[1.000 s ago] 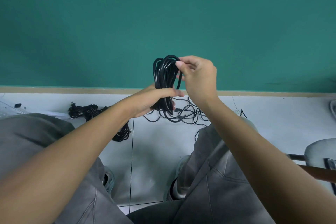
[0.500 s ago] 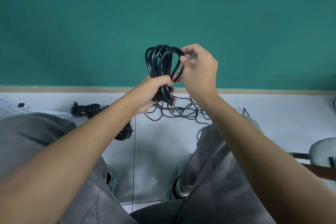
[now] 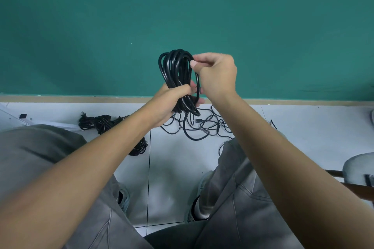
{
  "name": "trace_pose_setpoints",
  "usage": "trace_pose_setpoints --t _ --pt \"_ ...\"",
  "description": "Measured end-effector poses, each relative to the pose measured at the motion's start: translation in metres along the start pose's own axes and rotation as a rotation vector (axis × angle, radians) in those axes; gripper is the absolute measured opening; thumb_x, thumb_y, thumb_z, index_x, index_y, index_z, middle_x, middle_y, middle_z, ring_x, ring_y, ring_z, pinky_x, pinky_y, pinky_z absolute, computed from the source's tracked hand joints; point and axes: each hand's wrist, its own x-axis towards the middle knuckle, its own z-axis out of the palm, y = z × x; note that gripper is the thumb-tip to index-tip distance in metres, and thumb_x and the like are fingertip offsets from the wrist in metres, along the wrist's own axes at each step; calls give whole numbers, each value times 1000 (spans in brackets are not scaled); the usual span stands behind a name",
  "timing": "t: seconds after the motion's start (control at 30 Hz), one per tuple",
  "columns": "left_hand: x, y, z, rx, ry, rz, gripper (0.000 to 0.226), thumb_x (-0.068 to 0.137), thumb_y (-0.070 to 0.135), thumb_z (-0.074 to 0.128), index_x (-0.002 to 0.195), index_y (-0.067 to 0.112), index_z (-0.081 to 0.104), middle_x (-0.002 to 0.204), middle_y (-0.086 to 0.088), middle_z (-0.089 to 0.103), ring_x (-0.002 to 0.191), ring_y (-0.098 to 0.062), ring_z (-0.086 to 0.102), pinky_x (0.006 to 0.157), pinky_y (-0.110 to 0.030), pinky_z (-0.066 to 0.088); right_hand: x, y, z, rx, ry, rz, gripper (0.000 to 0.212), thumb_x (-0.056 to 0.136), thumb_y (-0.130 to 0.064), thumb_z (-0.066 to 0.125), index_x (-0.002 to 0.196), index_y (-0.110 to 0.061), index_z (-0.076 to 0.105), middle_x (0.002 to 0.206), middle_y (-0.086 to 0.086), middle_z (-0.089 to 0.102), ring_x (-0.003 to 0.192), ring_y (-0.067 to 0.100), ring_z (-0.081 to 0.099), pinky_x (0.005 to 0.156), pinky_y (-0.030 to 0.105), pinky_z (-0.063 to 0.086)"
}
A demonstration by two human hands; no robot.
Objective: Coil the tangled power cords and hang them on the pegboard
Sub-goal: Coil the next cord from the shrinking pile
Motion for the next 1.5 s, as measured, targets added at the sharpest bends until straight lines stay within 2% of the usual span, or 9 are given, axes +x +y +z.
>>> trace_pose_setpoints --t 0.2,0.4,0.53,0.7,0.83,0.97,1.13,1.33,1.5 --pt "1 8 -10 -137 -67 -80 25 92 17 54 107 3 67 94 -5 77 87 -19 75 87 -34 56 -17 5 -8 35 -426 -22 38 108 -47 41 139 -35 60 114 -18 73 105 10 69 108 41 51" --pt "8 -1 -12 -243 -56 -94 25 84 14 63 104 1 64 94 -9 68 93 -24 72 104 -41 55 -19 17 -14 12 -567 21 61 105 -63 9 159 -42 28 162 -13 34 121 -12 46 102 15 38" --pt "15 2 -20 -226 -64 -81 19 85 17 66 100 6 66 89 -9 64 89 -23 66 103 -42 53 -23 46 -5 201 -562 151 80 93 -79 4 157 -41 33 151 -7 49 128 6 52 121 47 31" --pt "19 13 -29 -243 139 -31 12 83 21 67 80 15 58 70 1 59 67 -15 65 101 -44 51 -45 66 -3 218 -607 262 81 92 -80 16 131 -25 60 112 5 75 97 22 71 112 51 43" --pt "26 18 -39 -129 438 20 17 94 15 69 81 14 59 69 0 56 69 -18 62 88 -41 50 -56 76 -10 -24 -639 117 23 105 -34 55 107 -16 69 88 -3 71 69 16 62 96 39 52" --pt "34 8 -45 168 558 48 22 94 23 72 86 18 52 73 7 48 69 -12 48 67 -27 40 -55 68 -19 -244 -658 -92 13 99 -8 60 102 1 68 85 13 67 68 12 48 70 30 43" --pt "30 -8 -42 365 214 61 28 84 46 73 88 21 59 75 12 56 76 -8 56 76 -28 48 -33 33 -31 -288 -434 -237 22 99 -7 62 104 -26 72 81 -12 74 65 21 58 69 34 51" --pt "10 -9 -20 132 -161 -168 81 53 85 79 94 16 66 72 8 60 68 -12 60 83 -40 51 -19 22 -37 -175 -185 -184 34 70 -33 94 79 -14 66 73 4 71 71 24 68 68 31 56" --pt "5 -1 -15 -42 -323 -180 55 69 33 82 107 0 60 74 0 47 67 -16 51 74 -34 56 -25 38 -33 -255 -225 -153 31 88 -41 76 86 -13 63 76 -1 69 65 6 58 66 23 50"
